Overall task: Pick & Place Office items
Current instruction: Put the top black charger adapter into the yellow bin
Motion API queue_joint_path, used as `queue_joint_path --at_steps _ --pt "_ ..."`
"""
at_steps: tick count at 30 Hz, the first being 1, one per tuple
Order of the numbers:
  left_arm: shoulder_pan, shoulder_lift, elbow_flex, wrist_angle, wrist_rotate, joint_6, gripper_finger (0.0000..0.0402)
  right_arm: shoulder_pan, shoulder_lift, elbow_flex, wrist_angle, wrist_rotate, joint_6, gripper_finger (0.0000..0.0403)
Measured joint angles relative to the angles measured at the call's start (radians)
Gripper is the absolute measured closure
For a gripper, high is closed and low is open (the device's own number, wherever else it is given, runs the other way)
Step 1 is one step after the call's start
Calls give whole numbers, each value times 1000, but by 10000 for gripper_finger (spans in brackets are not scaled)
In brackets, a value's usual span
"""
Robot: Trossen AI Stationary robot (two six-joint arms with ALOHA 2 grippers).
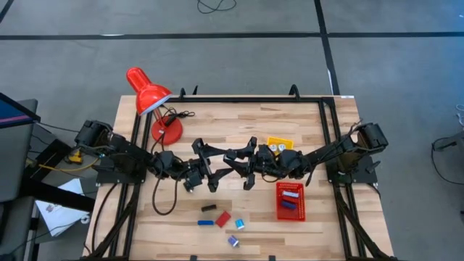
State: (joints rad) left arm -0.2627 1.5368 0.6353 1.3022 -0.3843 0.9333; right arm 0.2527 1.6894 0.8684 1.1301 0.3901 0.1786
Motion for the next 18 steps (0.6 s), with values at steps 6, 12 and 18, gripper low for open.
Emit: queue_joint_path --at_steps 6,12,18 --pt "8 1 0 -2 5 4 109 2 1 0 -4 -1 52 255" --pt "32 0 0 2 8 9 134 2 0 0 -1 4 73 256" --pt "30 1 0 4 0 12 138 13 0 0 -2 9 71 254"
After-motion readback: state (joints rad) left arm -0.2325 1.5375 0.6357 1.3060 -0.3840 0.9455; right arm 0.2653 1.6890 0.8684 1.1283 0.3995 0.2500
